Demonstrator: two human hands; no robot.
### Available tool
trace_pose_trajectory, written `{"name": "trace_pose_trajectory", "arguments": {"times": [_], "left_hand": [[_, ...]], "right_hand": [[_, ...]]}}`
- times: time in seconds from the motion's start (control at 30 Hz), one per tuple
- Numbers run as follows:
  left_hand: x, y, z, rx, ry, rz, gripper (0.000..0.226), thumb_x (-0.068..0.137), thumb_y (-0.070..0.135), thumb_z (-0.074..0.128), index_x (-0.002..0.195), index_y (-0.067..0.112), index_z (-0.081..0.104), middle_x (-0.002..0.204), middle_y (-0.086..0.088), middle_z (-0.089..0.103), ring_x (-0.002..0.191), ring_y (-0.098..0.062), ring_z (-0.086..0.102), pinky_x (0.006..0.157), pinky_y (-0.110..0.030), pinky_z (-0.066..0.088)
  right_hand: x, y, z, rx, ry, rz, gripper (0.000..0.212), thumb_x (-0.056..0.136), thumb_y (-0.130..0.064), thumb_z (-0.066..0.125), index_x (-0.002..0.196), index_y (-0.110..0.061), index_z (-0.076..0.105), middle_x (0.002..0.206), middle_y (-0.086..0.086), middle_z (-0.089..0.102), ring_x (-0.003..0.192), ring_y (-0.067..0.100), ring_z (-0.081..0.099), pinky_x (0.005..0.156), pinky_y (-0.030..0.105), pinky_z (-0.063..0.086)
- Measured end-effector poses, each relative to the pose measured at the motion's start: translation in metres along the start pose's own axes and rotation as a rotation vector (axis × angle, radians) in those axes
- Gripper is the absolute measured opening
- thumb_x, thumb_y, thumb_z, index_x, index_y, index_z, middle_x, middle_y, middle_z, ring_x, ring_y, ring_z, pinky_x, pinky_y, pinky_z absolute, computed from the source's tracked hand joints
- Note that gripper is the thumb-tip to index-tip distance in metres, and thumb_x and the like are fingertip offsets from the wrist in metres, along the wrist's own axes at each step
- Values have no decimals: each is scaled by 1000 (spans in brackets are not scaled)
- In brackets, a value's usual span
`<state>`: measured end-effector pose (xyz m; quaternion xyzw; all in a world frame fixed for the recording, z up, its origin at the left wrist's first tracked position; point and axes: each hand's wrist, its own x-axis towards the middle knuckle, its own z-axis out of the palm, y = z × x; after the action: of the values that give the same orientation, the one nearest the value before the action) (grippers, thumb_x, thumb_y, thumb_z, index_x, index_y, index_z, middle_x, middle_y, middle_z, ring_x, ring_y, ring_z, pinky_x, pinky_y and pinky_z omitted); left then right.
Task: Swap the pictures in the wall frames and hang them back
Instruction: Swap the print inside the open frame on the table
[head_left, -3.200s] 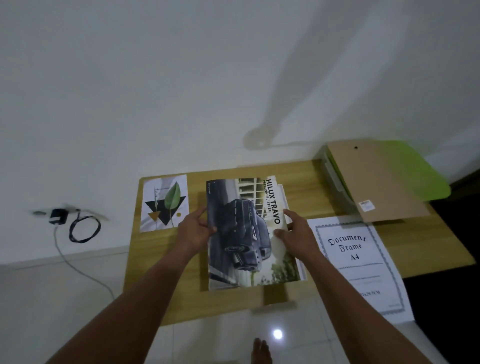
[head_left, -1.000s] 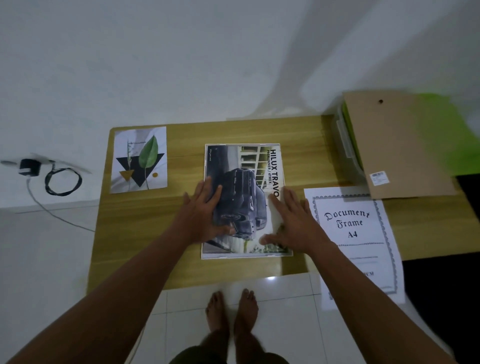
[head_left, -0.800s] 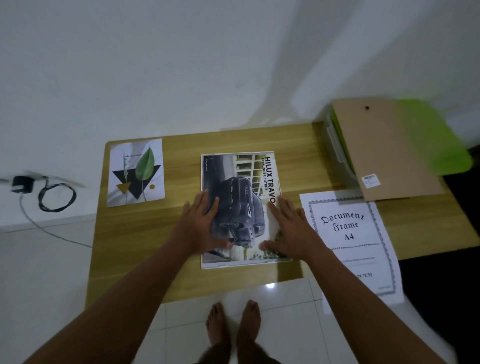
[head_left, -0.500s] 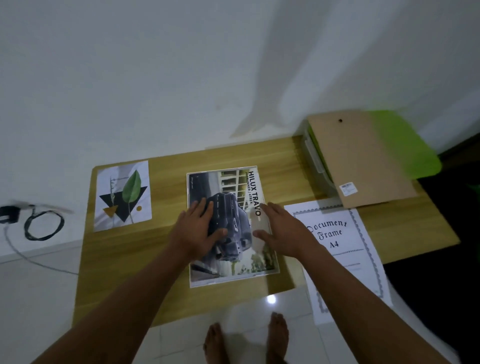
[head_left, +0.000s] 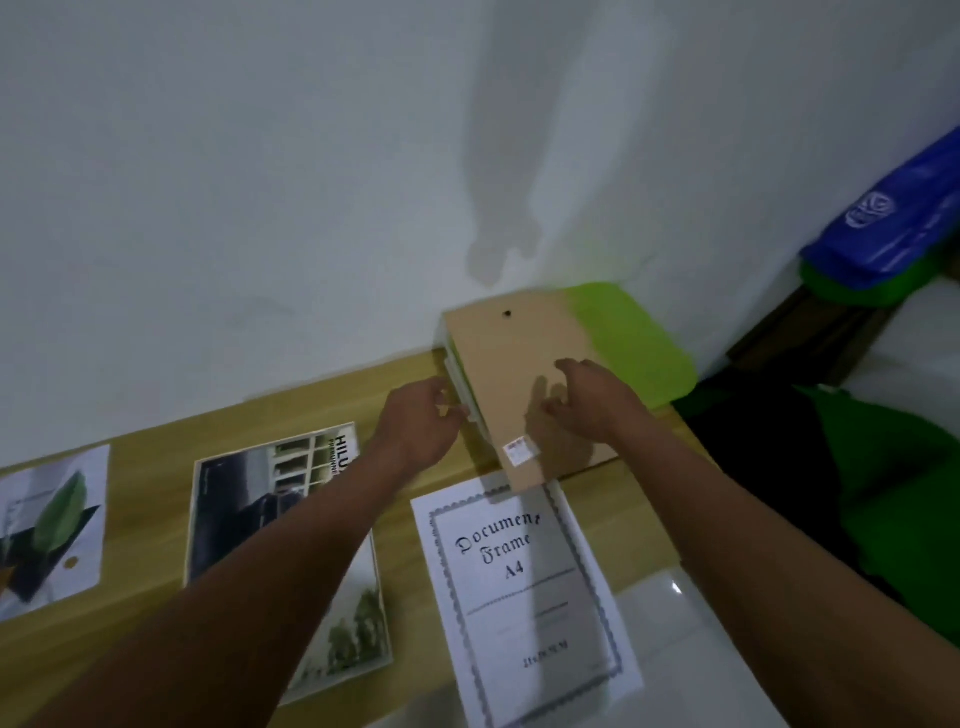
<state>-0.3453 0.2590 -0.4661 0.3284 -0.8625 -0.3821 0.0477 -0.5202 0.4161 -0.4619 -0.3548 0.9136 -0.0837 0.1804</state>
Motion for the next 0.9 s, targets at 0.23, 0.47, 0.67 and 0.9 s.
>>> {"name": "trace_pose_trajectory", "arguments": {"times": [0.23, 0.47, 0.67, 0.9], "left_hand": [[42, 32, 47, -66, -14, -173, 65, 87, 32, 68, 144, 13, 43, 126, -12, 61, 115, -26, 57, 93, -28, 43], [52, 39, 68, -187, 39, -324, 80, 76, 12, 78, 146, 10, 40, 125, -14, 60, 112, -27, 58, 88, -27, 44], [51, 32, 61, -378, 55, -385, 92, 68, 0, 81, 148, 14, 37, 119, -12, 64, 105, -27, 64, 95, -39, 51], [12, 9, 20, -623, 43, -381, 86, 68, -19, 73, 143, 9, 43, 91, -6, 67, 81, -19, 67, 69, -32, 56]], "right_hand": [[35, 81, -10, 33, -41, 153, 67, 87, -38, 66, 141, -7, 42, 138, 21, 47, 129, 37, 45, 103, 42, 43], [44, 103, -1, 180, -41, 162, 58, 82, -32, 73, 130, -7, 53, 131, 17, 56, 121, 32, 51, 96, 37, 47], [36, 105, -6, 431, -28, 187, 79, 73, -25, 85, 141, -13, 48, 127, 11, 62, 111, 26, 61, 90, 31, 49], [2, 68, -18, 673, -136, 118, 91, 72, -11, 86, 149, -13, 38, 84, -2, 66, 69, 7, 63, 55, 13, 45]]}}
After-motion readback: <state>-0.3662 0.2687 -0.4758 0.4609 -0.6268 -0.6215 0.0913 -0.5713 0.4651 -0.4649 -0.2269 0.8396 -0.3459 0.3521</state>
